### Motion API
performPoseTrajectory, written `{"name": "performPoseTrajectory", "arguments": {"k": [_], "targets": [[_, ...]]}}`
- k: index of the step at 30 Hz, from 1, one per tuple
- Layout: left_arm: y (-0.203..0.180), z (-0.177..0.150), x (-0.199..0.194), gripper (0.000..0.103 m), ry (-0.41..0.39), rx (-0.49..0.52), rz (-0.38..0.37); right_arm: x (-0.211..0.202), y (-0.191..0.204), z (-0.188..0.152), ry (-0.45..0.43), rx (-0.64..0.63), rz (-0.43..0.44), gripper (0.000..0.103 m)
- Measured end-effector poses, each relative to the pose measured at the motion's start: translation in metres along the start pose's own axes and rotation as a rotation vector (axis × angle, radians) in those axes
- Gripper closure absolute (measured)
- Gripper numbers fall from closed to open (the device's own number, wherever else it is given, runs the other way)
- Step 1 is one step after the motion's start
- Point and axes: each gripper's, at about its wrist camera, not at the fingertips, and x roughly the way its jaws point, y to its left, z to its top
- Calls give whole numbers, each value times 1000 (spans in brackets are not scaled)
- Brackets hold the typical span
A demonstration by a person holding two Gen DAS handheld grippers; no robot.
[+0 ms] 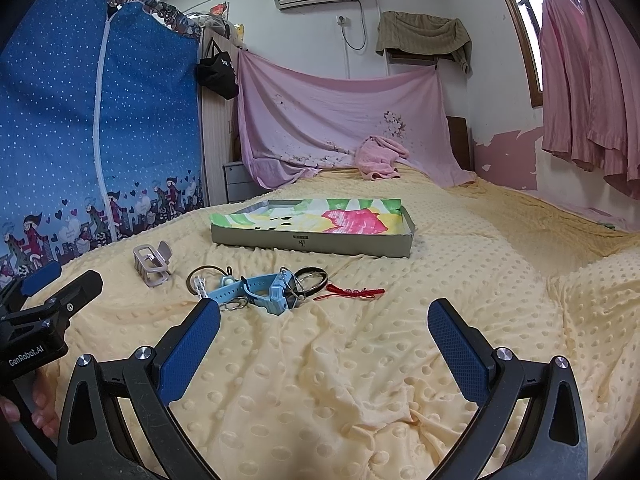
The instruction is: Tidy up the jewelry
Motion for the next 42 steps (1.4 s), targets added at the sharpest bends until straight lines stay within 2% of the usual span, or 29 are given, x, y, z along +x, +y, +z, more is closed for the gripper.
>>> {"name": "performPoseTrajectory", "arguments": {"k": [34,42], "targets": [[5,0,-3,0,-3,-3,1,2,4,-1,-9,-21,0,1],[14,7,6,0,-15,-23,22,5,4,14,-30,-15,19,1]]}}
